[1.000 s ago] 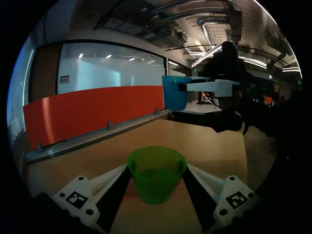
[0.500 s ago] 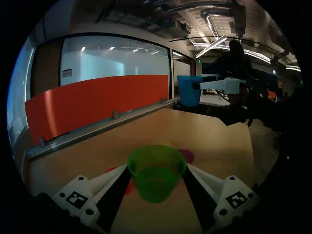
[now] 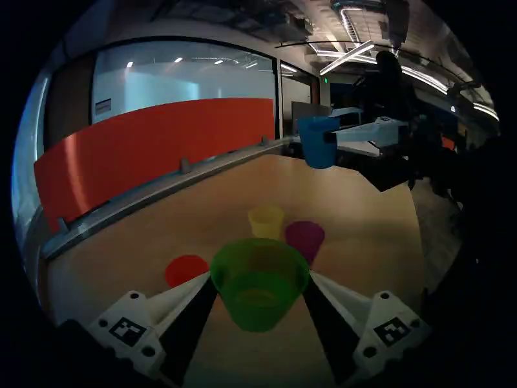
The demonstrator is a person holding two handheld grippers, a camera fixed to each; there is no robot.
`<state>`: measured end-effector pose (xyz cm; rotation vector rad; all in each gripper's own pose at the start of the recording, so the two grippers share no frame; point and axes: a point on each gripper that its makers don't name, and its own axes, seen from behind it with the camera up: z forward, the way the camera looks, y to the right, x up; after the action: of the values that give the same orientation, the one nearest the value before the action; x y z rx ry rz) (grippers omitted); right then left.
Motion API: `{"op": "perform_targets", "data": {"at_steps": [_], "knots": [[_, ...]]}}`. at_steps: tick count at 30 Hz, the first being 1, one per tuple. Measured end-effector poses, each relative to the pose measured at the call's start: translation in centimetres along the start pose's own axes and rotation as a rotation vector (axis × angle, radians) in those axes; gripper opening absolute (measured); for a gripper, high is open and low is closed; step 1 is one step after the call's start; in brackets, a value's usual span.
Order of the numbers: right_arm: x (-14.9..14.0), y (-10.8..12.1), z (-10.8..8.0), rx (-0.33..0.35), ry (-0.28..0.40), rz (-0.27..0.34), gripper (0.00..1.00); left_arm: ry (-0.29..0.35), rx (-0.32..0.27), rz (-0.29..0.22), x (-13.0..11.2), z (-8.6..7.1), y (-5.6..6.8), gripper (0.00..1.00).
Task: Pour water
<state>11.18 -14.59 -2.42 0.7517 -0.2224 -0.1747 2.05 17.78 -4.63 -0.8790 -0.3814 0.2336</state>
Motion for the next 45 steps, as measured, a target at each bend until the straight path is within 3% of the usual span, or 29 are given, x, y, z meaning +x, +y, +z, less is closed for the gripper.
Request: {"op": "perform_targets", "data": {"at_steps": [24, 35, 45], "knots": [[-9.2, 1.4, 0.5, 0.017, -0.253, 0.024, 0.9, -0.2, -0.034, 0.019, -6.8, 2.7, -1.0, 0.87], [-12.0, 1.6, 1.1, 0.026, -0.325, 0.035, 0.9, -0.236, -0.035, 0.006, -8.5, 3.6, -1.8, 0.86], [-12.9, 1.8, 1.2, 0.026, -0.344, 0.043, 0.89, -0.245, -0.039, -0.017, -9.6, 4.4, -2.2, 0.86]]}}
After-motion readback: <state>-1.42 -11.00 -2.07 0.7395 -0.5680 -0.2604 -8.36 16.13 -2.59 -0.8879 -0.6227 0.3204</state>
